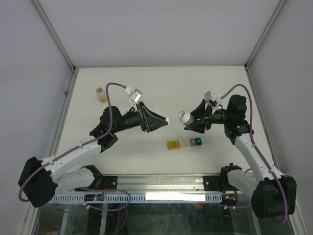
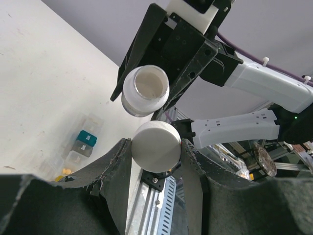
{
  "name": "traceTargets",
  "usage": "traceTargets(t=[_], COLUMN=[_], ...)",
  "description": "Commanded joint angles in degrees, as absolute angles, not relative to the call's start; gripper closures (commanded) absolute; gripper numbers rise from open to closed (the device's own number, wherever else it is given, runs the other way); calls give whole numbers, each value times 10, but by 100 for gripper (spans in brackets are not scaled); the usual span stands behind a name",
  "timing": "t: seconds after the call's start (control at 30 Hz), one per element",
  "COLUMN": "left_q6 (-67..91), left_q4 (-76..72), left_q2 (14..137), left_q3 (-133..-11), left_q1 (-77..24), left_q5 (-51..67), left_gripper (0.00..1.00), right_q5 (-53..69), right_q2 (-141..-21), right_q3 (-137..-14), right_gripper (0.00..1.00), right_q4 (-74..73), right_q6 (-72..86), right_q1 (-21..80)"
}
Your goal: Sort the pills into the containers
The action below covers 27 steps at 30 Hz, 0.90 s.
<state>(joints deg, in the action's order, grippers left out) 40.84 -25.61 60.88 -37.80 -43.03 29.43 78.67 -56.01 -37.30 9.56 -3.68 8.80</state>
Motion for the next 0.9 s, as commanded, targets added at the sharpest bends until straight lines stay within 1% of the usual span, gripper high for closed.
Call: traceTargets(t=[0.0, 0.17, 0.53, 0.87], left_q6=[385, 376, 383, 382], left_q4=[-235, -217, -211, -208], left_q2=[616, 634, 676, 701], left_q3=[-419, -441, -464, -478], left_q1=[-428, -428, -436, -454], left_q5=[273, 269, 280, 286], left_gripper=[77, 77, 77, 77], right_q5=[781, 767, 746, 739], right_q2=[-563, -564, -581, -588], right_q3=[-409, -425, -431, -434], right_gripper=[100, 100, 100, 100], right_q4=[15, -54, -86, -95], right_q6=[-113, -185, -216, -219], right_q1=[90, 109, 155, 171])
